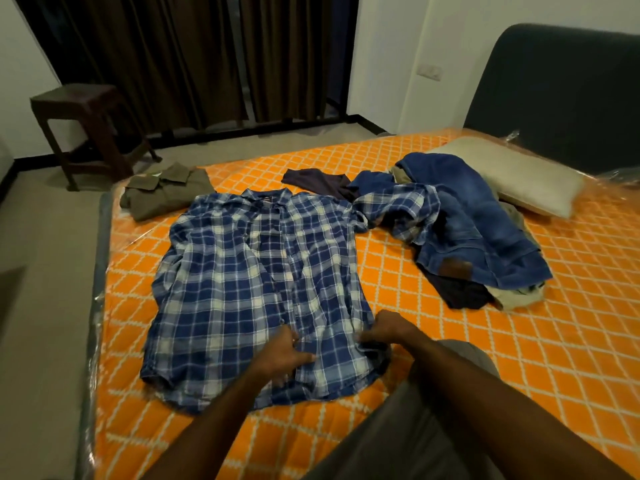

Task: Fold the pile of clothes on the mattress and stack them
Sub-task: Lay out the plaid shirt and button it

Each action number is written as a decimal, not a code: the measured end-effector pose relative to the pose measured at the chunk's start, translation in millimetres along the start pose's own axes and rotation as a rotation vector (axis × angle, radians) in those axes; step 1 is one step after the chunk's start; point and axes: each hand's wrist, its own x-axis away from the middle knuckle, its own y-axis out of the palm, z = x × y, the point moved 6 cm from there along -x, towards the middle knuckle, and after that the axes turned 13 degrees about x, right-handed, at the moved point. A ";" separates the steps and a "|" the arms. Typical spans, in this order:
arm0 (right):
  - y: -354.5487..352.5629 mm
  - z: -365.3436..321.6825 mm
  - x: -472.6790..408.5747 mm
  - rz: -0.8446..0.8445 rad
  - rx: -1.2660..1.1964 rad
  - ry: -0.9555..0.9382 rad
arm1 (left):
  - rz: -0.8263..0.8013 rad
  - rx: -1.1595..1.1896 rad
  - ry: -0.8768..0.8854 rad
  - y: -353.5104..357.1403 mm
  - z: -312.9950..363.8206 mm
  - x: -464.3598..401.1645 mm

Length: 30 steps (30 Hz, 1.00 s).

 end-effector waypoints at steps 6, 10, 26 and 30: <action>2.0 5.1 -13.9 0.003 0.076 0.055 | -0.018 0.657 -0.020 -2.1 0.7 10.0; 1.3 7.6 -13.7 -0.014 0.008 0.055 | -0.166 0.599 0.018 -12.0 -11.4 23.8; -21.0 31.9 -6.3 -0.095 0.066 0.142 | -0.081 0.063 0.170 -26.7 -45.5 7.2; -27.8 42.9 4.2 -0.116 0.177 0.107 | -0.091 0.056 0.168 -22.1 -39.2 6.0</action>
